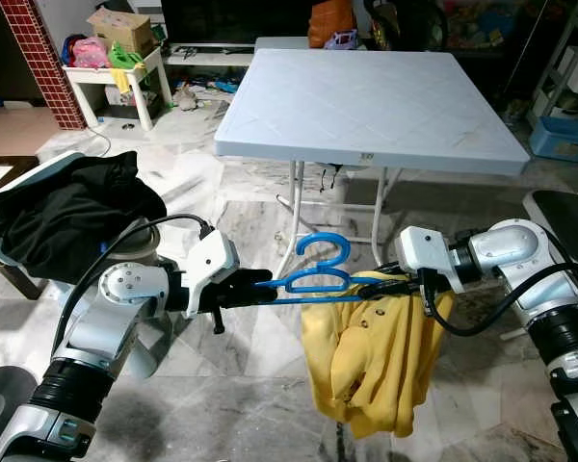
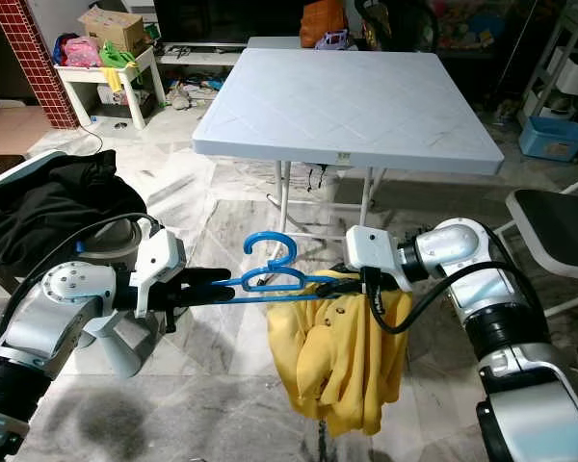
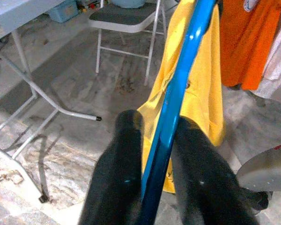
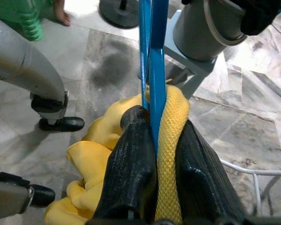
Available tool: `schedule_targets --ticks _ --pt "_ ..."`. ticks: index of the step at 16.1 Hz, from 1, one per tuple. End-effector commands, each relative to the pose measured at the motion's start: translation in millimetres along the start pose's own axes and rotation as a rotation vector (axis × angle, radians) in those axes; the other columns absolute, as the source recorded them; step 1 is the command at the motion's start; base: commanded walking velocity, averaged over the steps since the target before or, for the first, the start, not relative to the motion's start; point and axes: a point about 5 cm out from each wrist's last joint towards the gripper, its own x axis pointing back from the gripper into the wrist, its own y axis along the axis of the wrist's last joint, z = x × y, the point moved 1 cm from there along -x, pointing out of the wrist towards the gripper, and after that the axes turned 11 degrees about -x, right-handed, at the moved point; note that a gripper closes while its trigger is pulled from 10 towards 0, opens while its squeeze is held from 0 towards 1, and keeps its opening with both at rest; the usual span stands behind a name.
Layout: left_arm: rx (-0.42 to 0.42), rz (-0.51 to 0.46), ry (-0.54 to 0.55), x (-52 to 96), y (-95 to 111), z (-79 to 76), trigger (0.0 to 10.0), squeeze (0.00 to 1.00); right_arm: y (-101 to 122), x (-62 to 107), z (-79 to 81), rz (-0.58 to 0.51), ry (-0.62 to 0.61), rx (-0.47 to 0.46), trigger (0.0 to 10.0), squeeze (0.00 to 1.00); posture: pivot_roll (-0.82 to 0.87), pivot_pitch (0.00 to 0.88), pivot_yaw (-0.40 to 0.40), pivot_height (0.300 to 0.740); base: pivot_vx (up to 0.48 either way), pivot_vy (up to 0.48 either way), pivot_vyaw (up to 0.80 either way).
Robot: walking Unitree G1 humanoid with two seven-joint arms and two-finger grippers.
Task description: Hang hanger
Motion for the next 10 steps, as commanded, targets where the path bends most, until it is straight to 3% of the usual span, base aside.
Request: schedule_targets --ticks 1,10 --pt "-0.011 0.009 0.011 3.8 3.6 6.4 0.0 0.00 2.2 3.1 -0.3 0.011 -0.004 0.032 10.0 0.00 0.00 0.000 0.014 0.740 0.000 0.000 0.00" --pt "0.012 0.012 0.001 1.4 -2.6 0.7 0.0 0.00 6.9 4.0 -3.3 -0.014 -0.021 0.044 10.0 0.00 0.00 0.000 0.010 0.740 0.000 0.000 0.00"
